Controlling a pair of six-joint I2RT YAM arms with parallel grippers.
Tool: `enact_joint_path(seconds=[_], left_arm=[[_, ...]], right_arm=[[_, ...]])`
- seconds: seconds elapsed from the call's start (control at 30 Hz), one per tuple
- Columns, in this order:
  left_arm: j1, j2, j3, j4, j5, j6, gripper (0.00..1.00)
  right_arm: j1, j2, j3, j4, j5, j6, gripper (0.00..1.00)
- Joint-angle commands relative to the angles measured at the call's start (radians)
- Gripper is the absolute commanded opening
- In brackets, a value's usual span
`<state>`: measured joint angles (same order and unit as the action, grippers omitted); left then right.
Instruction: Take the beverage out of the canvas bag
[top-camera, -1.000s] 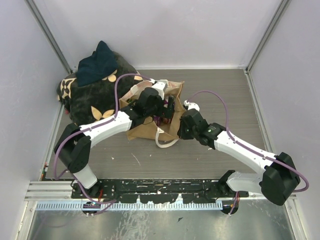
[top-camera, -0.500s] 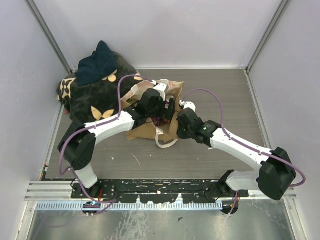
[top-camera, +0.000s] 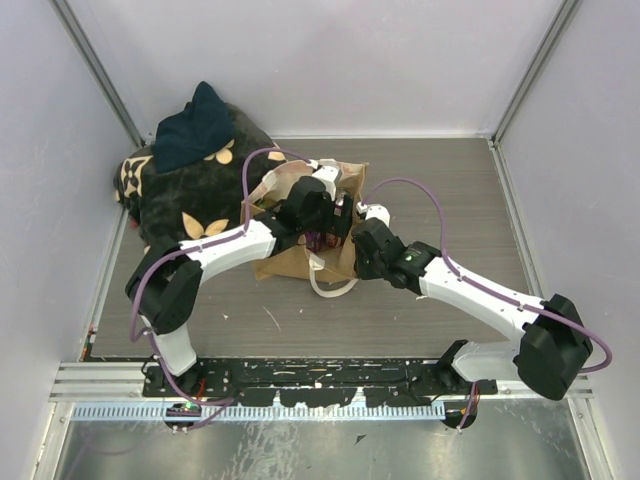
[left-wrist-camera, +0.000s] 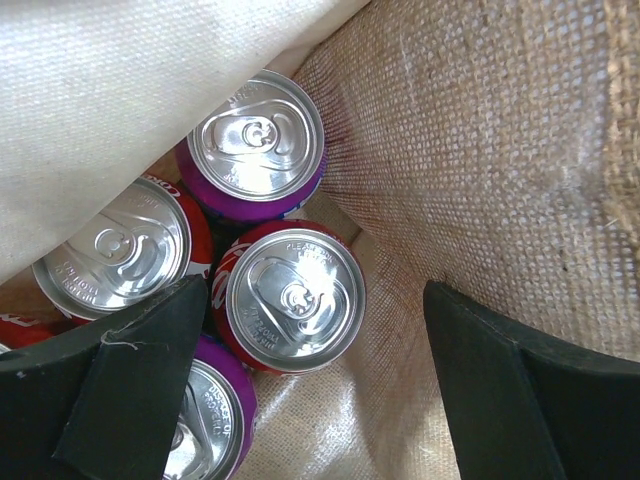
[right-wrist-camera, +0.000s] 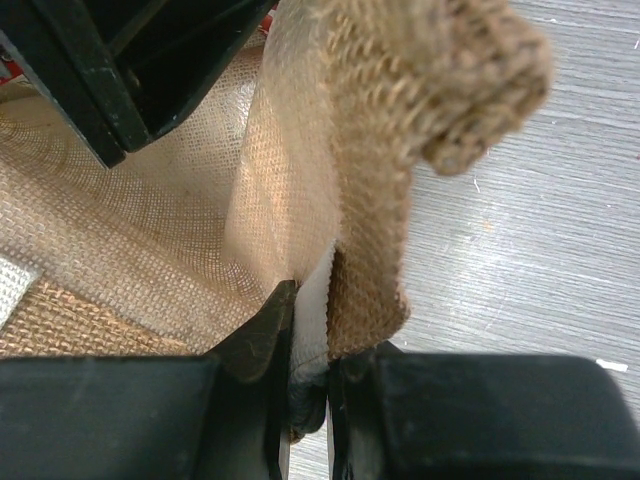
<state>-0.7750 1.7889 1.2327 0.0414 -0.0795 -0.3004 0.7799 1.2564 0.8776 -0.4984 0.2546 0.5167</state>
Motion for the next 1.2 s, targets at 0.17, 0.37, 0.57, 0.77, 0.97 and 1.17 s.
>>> enact_joint_path(seconds=[0.17, 0.37, 0.57, 0.77, 0.97, 1.17], left_arm=[[-0.002, 0.016, -0.057, -0.001, 0.032, -0.017, 0.98], [-0.003, -0.074, -0.110, 0.019, 0.042, -0.014, 0.98], [-0.001, -0.142, -0.144, 0.017, -0.009, -0.023, 0.98], [-0.002, -0.135, -0.136, 0.016, -0.063, -0.008, 1.00], [-0.002, -0.075, -0.087, 0.017, -0.052, 0.016, 0.95], [-0.001, -0.024, -0.049, 0.016, -0.046, 0.032, 0.88]], right_arm=[[0.011, -0.034, 0.019, -0.043, 0.023, -0.004, 0.01], [0.011, -0.057, 0.009, -0.046, 0.030, 0.002, 0.01], [0.012, -0.071, -0.010, -0.045, 0.029, 0.008, 0.01], [0.012, -0.081, -0.017, -0.040, 0.032, 0.012, 0.01], [0.012, -0.076, -0.021, -0.029, 0.028, 0.017, 0.01], [0.012, -0.060, -0.017, -0.016, 0.024, 0.019, 0.01]])
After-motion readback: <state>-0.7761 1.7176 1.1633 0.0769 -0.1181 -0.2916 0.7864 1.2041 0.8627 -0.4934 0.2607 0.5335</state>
